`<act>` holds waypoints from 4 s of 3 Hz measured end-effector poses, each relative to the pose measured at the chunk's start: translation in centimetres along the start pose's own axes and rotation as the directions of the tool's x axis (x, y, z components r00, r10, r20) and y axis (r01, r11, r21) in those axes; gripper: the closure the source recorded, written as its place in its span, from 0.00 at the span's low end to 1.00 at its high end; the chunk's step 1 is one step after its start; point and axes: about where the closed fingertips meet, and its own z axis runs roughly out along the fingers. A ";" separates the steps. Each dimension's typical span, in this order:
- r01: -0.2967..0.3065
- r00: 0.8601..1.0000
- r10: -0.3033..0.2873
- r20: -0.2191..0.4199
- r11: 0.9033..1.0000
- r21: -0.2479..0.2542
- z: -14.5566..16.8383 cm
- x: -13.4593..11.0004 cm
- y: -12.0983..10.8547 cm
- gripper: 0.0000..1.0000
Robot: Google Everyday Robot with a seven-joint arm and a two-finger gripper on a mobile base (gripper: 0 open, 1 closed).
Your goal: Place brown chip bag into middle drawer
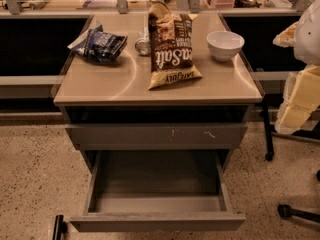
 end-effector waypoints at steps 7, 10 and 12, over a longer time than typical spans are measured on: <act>-0.327 0.899 0.262 0.350 0.934 0.143 3.4 0.3 -11.2 0.00; -0.271 0.793 0.235 0.562 0.962 -0.021 11.8 -9.9 -15.7 0.00; -0.146 0.782 0.174 0.598 0.985 -0.095 15.5 -17.1 -16.8 0.00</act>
Offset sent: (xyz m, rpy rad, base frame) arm 0.0302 -0.0167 -0.0072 0.0796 -0.0061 -0.0660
